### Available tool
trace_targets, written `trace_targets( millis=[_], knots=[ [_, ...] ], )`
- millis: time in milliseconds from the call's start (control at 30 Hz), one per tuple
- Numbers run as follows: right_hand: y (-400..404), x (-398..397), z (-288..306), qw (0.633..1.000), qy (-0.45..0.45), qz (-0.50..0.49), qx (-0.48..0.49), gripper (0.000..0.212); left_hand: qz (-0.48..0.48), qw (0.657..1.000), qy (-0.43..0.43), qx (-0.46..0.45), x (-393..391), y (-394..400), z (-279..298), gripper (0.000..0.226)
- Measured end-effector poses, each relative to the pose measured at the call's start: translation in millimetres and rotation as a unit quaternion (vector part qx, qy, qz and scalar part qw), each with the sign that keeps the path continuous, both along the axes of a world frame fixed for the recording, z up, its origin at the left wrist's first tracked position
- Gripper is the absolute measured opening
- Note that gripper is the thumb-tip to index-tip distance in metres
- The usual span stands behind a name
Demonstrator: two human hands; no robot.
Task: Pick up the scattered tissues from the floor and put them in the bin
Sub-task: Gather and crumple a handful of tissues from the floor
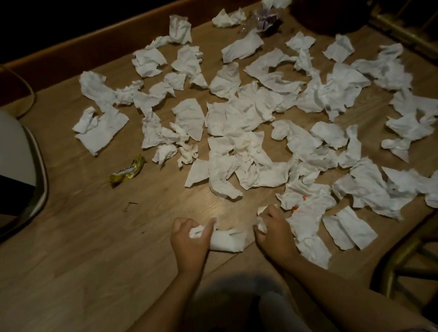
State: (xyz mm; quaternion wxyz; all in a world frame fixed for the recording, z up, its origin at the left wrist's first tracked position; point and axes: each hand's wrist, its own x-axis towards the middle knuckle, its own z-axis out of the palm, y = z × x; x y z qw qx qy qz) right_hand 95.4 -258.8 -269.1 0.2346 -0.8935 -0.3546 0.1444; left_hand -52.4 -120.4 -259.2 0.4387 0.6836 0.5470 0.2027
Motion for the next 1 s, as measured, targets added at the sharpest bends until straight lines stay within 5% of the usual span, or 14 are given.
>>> trace_targets(
  millis=[133, 233, 300, 433, 567, 700, 867, 1000],
  knots=[
    [23, 8, 15, 0.981, 0.059, -0.154, 0.105, 0.027, 0.083, 0.995, -0.038, 0.028, 20, 22, 14, 0.018],
    [41, 5, 24, 0.946, 0.153, -0.186, 0.216, 0.023, 0.084, 0.99, -0.111, 0.026, 48, 35, 37, 0.012],
    [52, 2, 30, 0.94, 0.151, -0.175, 0.251, 0.012, 0.076, 0.985, -0.155, 0.012, 68, 39, 50, 0.017],
    [68, 21, 41, 0.916, 0.166, -0.247, 0.27, 0.026, 0.052, 0.975, -0.203, 0.071, 97, 43, 67, 0.029],
    [76, 62, 32, 0.934, 0.148, -0.289, 0.149, 0.033, -0.098, 0.985, -0.108, 0.091, 112, 52, 47, 0.069],
    [75, 59, 23, 0.968, 0.122, -0.209, -0.062, 0.075, -0.241, 0.966, 0.05, 0.074, 94, 38, 5, 0.093],
    [51, 12, 16, 0.99, 0.042, -0.133, -0.003, 0.033, -0.226, 0.964, 0.067, 0.124, 39, 2, -27, 0.056],
    [29, -9, 18, 0.977, 0.119, -0.086, 0.156, 0.048, -0.213, 0.957, 0.06, 0.185, 14, -10, -33, 0.022]
  ],
)
